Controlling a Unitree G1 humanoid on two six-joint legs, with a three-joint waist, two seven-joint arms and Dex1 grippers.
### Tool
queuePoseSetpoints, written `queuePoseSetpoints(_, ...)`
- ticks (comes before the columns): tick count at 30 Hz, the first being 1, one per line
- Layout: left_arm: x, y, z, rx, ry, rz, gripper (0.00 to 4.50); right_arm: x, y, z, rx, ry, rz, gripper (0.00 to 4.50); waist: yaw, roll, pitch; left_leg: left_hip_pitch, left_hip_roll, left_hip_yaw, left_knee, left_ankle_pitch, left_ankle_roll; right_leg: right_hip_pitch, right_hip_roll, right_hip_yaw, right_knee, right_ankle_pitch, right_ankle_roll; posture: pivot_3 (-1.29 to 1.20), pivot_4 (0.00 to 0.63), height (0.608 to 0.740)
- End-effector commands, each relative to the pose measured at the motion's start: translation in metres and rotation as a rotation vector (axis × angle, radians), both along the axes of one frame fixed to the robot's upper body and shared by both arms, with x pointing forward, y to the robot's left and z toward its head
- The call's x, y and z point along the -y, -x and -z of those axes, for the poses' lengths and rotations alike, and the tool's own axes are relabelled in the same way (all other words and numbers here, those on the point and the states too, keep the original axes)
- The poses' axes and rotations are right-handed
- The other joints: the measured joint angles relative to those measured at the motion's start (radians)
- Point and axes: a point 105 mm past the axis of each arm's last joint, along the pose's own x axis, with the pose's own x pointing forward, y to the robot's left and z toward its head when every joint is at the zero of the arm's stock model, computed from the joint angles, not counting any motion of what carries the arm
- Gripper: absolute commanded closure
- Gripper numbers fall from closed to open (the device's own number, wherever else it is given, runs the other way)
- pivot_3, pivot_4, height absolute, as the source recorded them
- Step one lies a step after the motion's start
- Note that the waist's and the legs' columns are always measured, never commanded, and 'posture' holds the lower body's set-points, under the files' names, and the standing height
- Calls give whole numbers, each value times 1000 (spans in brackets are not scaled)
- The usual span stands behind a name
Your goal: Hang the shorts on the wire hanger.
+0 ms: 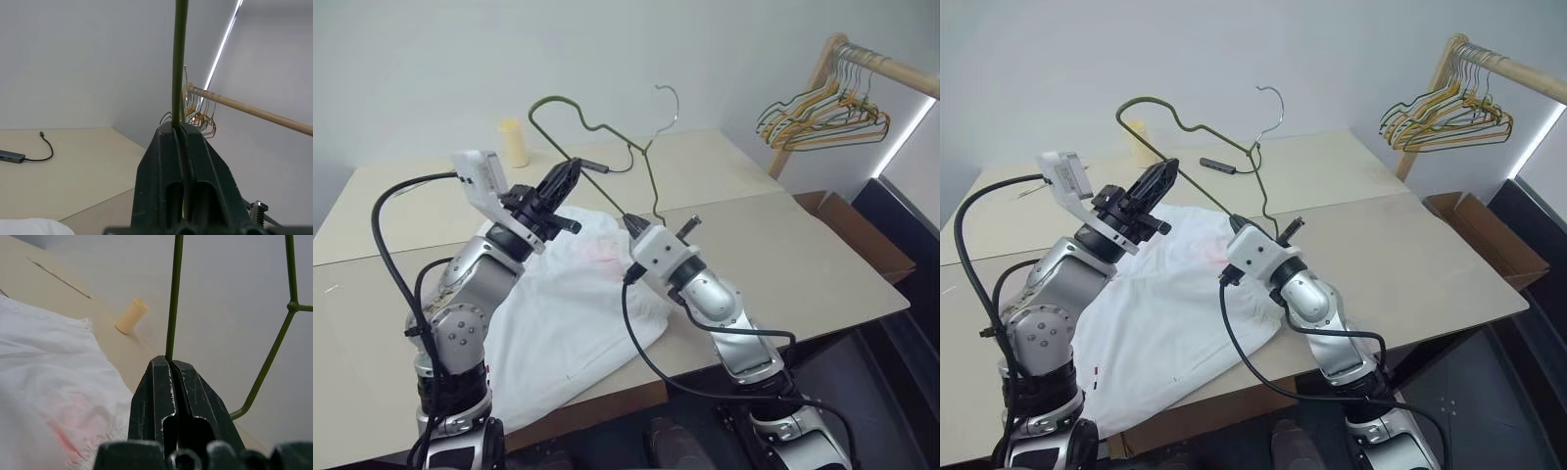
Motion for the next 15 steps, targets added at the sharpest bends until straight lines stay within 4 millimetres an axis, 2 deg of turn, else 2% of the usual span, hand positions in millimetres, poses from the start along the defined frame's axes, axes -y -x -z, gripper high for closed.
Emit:
queuePoseSetpoints(1, 0, 2, -10, 53, 9, -19, 4453, -2, 3, -20, 94, -19, -3, 4500, 0, 0, 0, 0, 0, 0, 0, 0, 0, 0, 0, 0, 0, 0, 0, -144, 0, 740)
queuePoseSetpoints(8, -2, 0, -13, 82, 19, -55, 4453, -1, 3, -18, 140, 59, 16, 4500, 0, 0, 0, 0, 0, 0, 0, 0, 0, 0, 0, 0, 0, 0, 0, -146, 0, 740)
queuePoseSetpoints(9, -3, 1, -15, 92, 24, -59, 4500, -1, 3, -18, 145, 69, 18, 3985, 0, 0, 0, 0, 0, 0, 0, 0, 0, 0, 0, 0, 0, 0, 0, -146, 0, 740)
queuePoseSetpoints(11, -5, 1, -18, 112, 31, -62, 4500, -1, 2, -19, 149, 73, 16, 3540, -1, 0, 0, 0, 0, 0, 0, 0, 0, 0, 0, 0, 0, 0, 0, -146, 0, 740)
queuePoseSetpoints(15, -11, 1, -23, 142, 39, -78, 4500, -1, 2, -20, 155, 73, 16, 2064, 0, 0, 0, 0, 0, 0, 0, 0, 0, 0, 0, 0, 0, 0, 0, -148, 0, 740)
